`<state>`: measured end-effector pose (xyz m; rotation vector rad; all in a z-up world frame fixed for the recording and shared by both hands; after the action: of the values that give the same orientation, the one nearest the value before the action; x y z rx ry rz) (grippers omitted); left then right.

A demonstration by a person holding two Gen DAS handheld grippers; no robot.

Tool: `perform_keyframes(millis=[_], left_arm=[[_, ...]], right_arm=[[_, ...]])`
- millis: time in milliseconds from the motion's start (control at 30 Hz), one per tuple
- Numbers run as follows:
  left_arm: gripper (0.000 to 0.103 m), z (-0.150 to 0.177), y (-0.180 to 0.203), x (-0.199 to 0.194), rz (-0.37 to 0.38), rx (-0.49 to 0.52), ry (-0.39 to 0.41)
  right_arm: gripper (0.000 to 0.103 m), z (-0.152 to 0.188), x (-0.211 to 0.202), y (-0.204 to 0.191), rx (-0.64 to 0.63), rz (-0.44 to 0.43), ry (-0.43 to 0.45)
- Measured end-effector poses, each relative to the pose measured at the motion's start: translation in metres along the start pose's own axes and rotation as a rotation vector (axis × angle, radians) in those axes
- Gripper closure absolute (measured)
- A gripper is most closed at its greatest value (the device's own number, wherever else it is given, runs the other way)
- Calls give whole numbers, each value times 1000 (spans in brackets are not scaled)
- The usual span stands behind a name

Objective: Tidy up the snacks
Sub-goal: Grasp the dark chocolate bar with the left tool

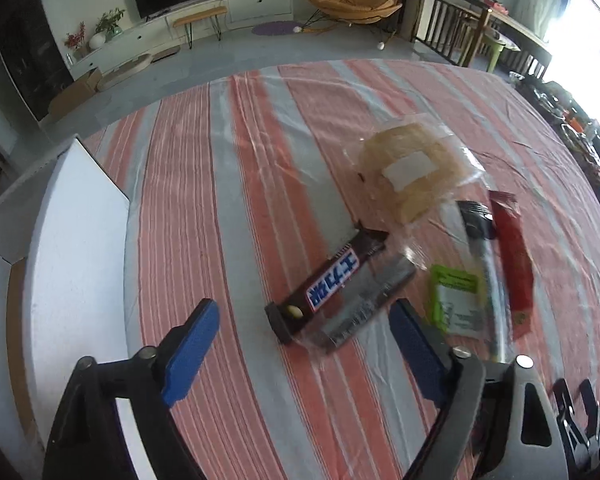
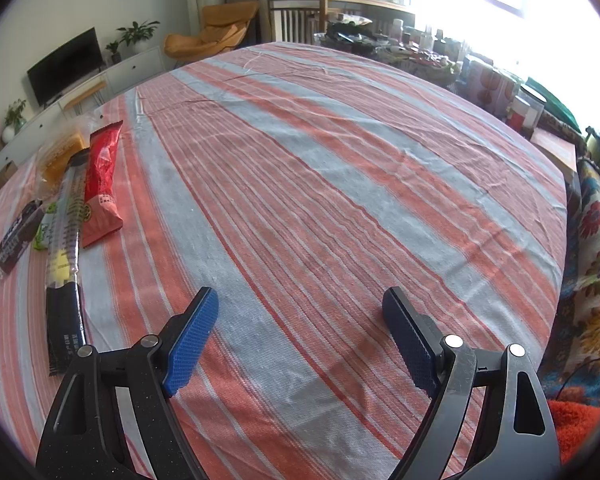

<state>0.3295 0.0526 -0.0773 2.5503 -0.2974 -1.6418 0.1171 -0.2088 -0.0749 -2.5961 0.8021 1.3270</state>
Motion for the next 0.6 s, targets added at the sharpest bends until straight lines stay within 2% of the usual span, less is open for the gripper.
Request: perform_keyframes(millis=[167, 233, 267, 333, 367, 467, 600], left_arm=[[28, -13, -7, 43, 65, -9, -46], [28, -17, -6, 49, 77, 17, -30], [34, -18, -6, 53, 76, 26, -38], [57, -15, -5, 53, 57, 50, -35], [76, -12, -3, 50, 40, 64, -31], [84, 11, 1, 37, 23, 34, -31], [85, 58, 6, 14, 30, -60, -1]], right_arm=[[16, 0, 0, 0, 0, -1, 0], [16, 0, 0, 0, 0, -1, 0], [15, 0, 0, 0, -1, -1, -1], [14, 0, 0, 0, -4, -2, -2], [14, 0, -1, -1, -5, -3, -2], [14, 0, 0, -2, -5, -2, -2], [14, 0, 0, -1, -4, -3, -2]])
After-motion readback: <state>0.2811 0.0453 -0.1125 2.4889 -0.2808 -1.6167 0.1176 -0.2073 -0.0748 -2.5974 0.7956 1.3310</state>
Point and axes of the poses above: each gripper's, at about its wrist camera, not at the fingertips, and x roughly the way its jaws point, y to its right, z to its underside, the point moved 3 cm from there along x, roughly the way its jaws point, and after that the axes turned 10 degrees about z, right-handed, at the moved point
